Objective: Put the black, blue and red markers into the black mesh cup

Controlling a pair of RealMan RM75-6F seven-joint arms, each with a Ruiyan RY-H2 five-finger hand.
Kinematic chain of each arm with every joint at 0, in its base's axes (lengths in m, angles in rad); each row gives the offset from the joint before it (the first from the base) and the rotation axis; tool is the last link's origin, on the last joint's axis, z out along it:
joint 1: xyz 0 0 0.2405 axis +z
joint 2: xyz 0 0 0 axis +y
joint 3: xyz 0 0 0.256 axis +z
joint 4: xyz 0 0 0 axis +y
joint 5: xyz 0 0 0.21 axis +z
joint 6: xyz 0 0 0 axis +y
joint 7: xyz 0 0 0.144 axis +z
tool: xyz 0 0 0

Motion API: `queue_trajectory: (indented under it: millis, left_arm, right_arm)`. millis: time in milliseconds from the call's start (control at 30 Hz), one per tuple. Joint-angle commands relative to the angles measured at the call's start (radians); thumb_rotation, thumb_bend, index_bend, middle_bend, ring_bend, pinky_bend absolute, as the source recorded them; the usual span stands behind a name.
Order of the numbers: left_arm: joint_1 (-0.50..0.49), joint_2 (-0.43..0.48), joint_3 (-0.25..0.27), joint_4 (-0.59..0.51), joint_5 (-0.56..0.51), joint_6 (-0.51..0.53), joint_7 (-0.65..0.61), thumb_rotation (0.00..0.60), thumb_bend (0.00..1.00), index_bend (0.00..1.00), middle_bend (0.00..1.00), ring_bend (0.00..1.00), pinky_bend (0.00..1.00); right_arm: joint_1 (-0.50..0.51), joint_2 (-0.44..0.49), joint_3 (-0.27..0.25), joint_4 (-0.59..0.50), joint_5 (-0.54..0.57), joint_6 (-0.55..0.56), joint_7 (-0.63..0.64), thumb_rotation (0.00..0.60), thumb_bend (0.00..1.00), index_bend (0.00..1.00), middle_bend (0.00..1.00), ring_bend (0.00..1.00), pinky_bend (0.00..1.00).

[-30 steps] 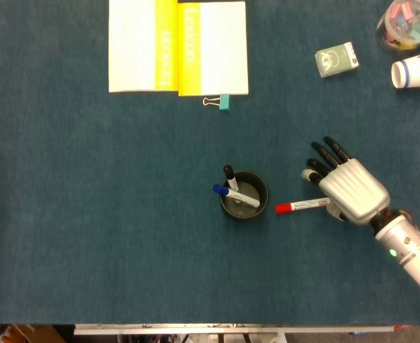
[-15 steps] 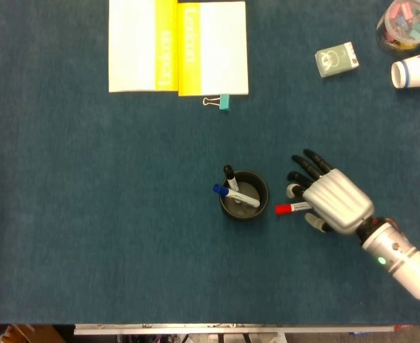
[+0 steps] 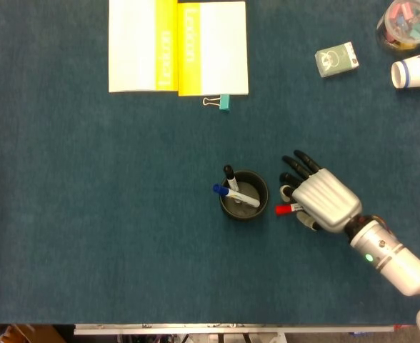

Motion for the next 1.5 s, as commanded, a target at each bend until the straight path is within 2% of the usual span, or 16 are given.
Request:
queue_trajectory:
  millis: [33, 733, 1033, 1233, 1500]
  left_arm:
    - [0.000, 0.000, 0.000, 0.001, 0.000, 0.000, -0.002, 0.600, 0.36, 0.30, 0.20, 0.20, 0.10]
    - [0.002, 0.000, 0.000, 0.013, -0.002, -0.002, -0.014, 0.600, 0.36, 0.31, 0.20, 0.20, 0.10]
    - [0.003, -0.001, 0.000, 0.016, -0.004, -0.002, -0.017, 0.600, 0.36, 0.30, 0.20, 0.20, 0.10]
    - [0.000, 0.003, -0.001, 0.009, 0.004, 0.000, -0.012, 0.600, 0.36, 0.30, 0.20, 0.20, 0.10]
    - [-0.004, 0.010, -0.002, -0.019, 0.015, 0.001, 0.018, 0.600, 0.36, 0.31, 0.20, 0.20, 0.10]
  right_arm:
    - [0.002, -0.008, 0.002, 0.002, 0.003, -0.001, -0.007, 0.600, 0.25, 0.46, 0.30, 0.06, 0.00]
    - [0.005, -0.032, -0.003, 0.026, 0.018, -0.002, -0.050, 0.600, 0.31, 0.51, 0.32, 0.07, 0.00]
    - [0.000, -0.026, -0.003, 0.018, 0.007, 0.024, -0.029, 0.600, 0.36, 0.59, 0.34, 0.09, 0.00]
    - [-0.014, 0.024, -0.003, -0.042, -0.024, 0.075, 0.051, 0.600, 0.36, 0.61, 0.35, 0.09, 0.00]
    - [-0.005, 0.159, 0.028, -0.259, -0.076, 0.136, 0.297, 0.600, 0.36, 0.61, 0.36, 0.10, 0.00]
